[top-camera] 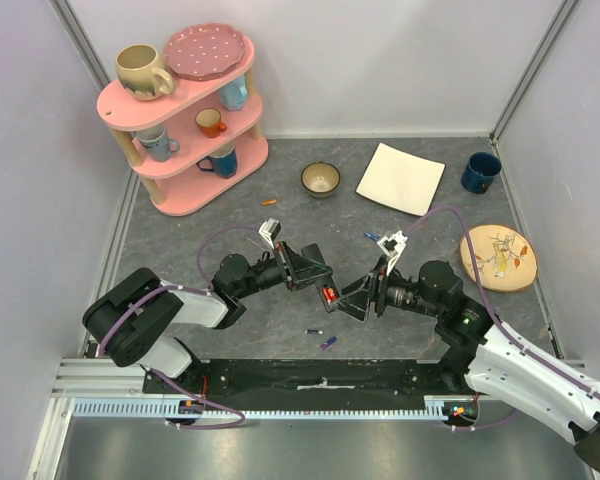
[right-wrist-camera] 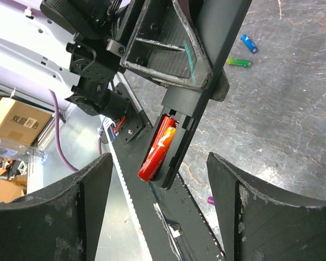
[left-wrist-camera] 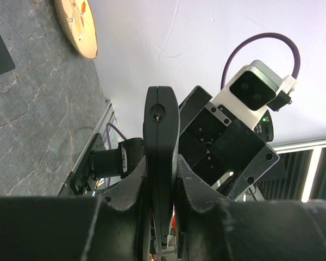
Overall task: Load the batteries into the remote control
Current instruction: Load the battery into the remote control.
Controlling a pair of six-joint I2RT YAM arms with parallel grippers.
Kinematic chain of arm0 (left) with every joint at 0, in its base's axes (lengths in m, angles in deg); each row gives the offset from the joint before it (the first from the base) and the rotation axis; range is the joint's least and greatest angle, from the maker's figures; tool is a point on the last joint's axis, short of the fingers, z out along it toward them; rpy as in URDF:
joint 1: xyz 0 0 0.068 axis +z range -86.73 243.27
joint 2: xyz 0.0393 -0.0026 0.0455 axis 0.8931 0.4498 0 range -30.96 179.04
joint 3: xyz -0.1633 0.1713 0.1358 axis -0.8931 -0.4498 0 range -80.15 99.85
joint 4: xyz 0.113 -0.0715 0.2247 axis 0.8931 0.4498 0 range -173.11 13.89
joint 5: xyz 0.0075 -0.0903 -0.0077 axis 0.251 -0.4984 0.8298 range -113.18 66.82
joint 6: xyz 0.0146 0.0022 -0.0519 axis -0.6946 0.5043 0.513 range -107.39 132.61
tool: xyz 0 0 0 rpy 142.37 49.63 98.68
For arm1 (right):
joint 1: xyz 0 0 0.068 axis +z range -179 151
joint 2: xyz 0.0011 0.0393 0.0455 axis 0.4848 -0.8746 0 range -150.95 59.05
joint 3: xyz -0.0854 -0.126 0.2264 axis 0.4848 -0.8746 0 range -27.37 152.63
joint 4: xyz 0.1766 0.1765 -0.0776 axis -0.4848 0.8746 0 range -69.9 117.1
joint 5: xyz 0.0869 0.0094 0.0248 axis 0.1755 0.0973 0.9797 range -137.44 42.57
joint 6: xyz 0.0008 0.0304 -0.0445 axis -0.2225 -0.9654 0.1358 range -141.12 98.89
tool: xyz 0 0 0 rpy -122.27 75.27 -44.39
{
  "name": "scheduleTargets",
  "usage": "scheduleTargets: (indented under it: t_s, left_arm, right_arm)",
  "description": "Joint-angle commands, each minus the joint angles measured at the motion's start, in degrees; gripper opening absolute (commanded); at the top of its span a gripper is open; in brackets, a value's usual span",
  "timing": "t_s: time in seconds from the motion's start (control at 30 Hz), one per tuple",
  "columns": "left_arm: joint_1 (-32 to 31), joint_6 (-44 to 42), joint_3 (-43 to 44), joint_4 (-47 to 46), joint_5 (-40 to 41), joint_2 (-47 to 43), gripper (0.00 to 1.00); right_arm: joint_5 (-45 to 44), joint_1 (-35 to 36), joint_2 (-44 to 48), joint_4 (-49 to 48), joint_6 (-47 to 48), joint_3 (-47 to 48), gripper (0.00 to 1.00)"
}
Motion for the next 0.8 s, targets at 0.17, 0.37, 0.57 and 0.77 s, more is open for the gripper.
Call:
scheduleTargets:
  t_s: [0.17,0.37,0.57,0.77]
  left_arm:
    - [0.27,1.93,1.56,-16.64,-1.01,-1.49,0.02]
    - [0.27,1.93,1.21,-16.90,-1.28,-1.67,0.02]
    - [0.27,2.20,0.95,-17.43,-1.19,-1.67,0.02]
    - [0.27,2.20,0.86,-17.61,-1.28,-1.49,0.02]
  right_arm:
    - [5.87,-0.89,0.73,-7.85,-0.26,-2.45,0.74]
    - [5.78,-1.42,0.03,-8.02,0.18,-3.24,0.69]
    - [6.05,-1.77,-0.76,-8.20,0.36,-3.95,0.66]
    - [6.13,-2.21,-1.38,-8.38,0.36,-3.95,0.64]
